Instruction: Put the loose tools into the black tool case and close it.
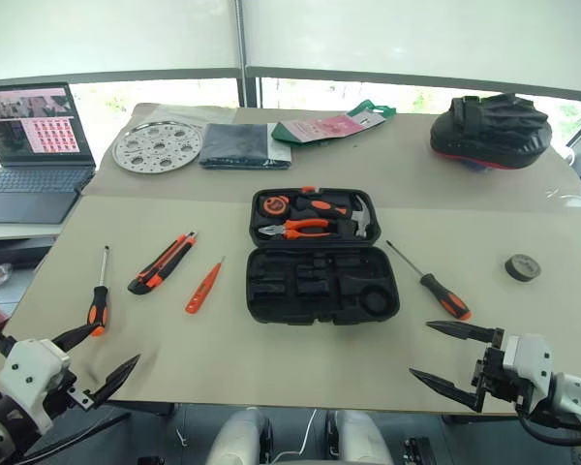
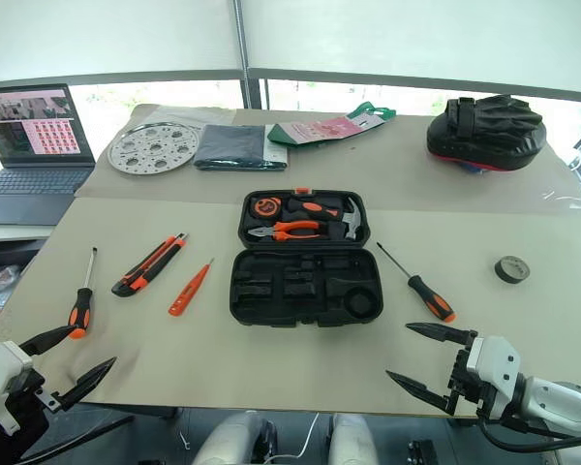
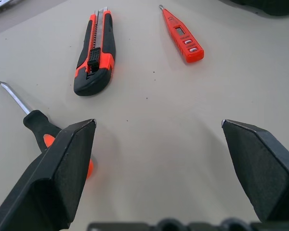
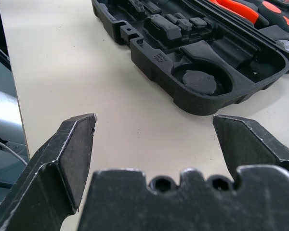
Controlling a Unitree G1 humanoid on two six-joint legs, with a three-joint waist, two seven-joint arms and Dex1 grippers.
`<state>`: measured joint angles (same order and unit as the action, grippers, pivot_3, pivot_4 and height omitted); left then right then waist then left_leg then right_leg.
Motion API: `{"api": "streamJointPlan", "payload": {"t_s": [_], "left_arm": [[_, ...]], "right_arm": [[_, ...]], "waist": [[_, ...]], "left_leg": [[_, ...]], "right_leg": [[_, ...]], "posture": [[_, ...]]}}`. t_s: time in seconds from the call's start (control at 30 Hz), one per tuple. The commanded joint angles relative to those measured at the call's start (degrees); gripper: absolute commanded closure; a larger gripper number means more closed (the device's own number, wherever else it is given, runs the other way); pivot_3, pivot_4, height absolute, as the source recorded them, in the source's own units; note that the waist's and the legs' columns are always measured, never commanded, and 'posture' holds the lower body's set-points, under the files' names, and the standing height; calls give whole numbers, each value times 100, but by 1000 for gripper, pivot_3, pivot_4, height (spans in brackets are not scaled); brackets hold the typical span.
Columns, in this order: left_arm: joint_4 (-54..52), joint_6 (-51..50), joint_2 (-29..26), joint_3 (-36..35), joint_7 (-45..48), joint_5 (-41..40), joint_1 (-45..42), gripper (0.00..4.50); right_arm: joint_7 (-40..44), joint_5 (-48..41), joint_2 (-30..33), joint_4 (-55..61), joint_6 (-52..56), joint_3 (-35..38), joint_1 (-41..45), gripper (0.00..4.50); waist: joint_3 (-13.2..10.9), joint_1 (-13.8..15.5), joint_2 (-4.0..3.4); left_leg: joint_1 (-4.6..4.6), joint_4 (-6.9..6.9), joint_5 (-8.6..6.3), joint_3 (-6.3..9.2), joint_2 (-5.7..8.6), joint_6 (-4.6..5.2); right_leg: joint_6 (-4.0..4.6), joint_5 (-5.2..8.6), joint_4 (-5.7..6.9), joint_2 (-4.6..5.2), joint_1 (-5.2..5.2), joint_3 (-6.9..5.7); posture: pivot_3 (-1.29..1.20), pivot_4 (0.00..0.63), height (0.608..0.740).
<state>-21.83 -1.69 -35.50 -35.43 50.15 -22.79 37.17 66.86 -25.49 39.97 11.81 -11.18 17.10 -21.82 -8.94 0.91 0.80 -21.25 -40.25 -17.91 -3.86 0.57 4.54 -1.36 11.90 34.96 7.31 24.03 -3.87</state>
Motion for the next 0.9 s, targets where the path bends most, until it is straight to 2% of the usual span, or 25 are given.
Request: {"api": "streamJointPlan", "payload": {"t_s": [0.03, 0.13, 0.23, 0.33, 0.43, 0.53, 0.67, 0.73, 0.9], "left_arm": [[-76, -394, 78, -642, -228, -569, 100, 0], [26, -1193, 379, -1506, -618, -1379, 486, 0], [-6, -1888, 624, -1865, -1038, -1736, 832, 0], [-34, -2756, 716, -2063, -1581, -2156, 1012, 0], [-199, -3376, 583, -2171, -1935, -2725, 844, 0], [-348, -3872, 215, -2266, -2475, -3087, 373, 0], [-251, -4989, -490, -2160, -3366, -3729, -387, 0], [-78, -5425, -764, -1972, -3716, -3835, -795, 0], [572, -5859, -1199, -921, -4063, -3273, -1878, 0]], "right_arm": [[-10, -505, -148, 270, 130, -157, 482, 32], [-100, -1277, -616, 697, 451, -550, 1258, 32], [-251, -1309, -909, 989, 424, -711, 1443, 32], [-249, -1153, -1203, 1184, 91, -941, 1526, 32], [-192, -1205, -1238, 1341, 176, -1095, 1549, 32], [-186, -1267, -1163, 1433, 294, -1153, 1561, 32], [-241, -1196, -1162, 1409, 269, -1193, 1624, 32], [-226, -1142, -1181, 1339, 221, -1220, 1624, 32], [-163, -1021, -1279, 1205, 75, -1317, 1593, 32]], "waist": [[-2, -1, 3], [-15, -144, 33], [-20, -150, 26], [-20, -14, 28], [-19, 48, 31], [-18, 87, 33], [-8, 60, 49], [-3, 31, 56], [-4, -39, 54]], "left_leg": [[0, 0, 0, 0, 0, 0], [-3, -5, -2, -15, -44, -17], [2, -4, -6, -9, -64, -36], [3, -4, -14, -4, -64, -46], [4, -12, -19, 2, -63, -46], [7, -18, -20, 4, -61, -44], [15, -18, -12, 4, -63, -59], [18, -18, 16, 3, -61, -108], [14, -6, 25, -5, -54, -124]], "right_leg": [[0, 0, 0, 0, 0, 0], [21, -14, -6, -20, 1, 14], [34, -7, 5, -33, 8, 17], [31, 6, 6, -71, 17, 5], [32, 9, 4, -72, 13, 3], [33, 8, 7, -69, 13, 4], [45, 1, 17, -80, 13, 5], [47, -1, 22, -82, 12, 7], [49, -1, 40, -94, 13, 12]], "posture": [[0, 150, 740], [0, 150, 740], [0, 150, 740], [0, 150, 740], [0, 150, 740], [0, 150, 740], [0, 150, 740], [0, 150, 740], [0, 150, 740]]}}
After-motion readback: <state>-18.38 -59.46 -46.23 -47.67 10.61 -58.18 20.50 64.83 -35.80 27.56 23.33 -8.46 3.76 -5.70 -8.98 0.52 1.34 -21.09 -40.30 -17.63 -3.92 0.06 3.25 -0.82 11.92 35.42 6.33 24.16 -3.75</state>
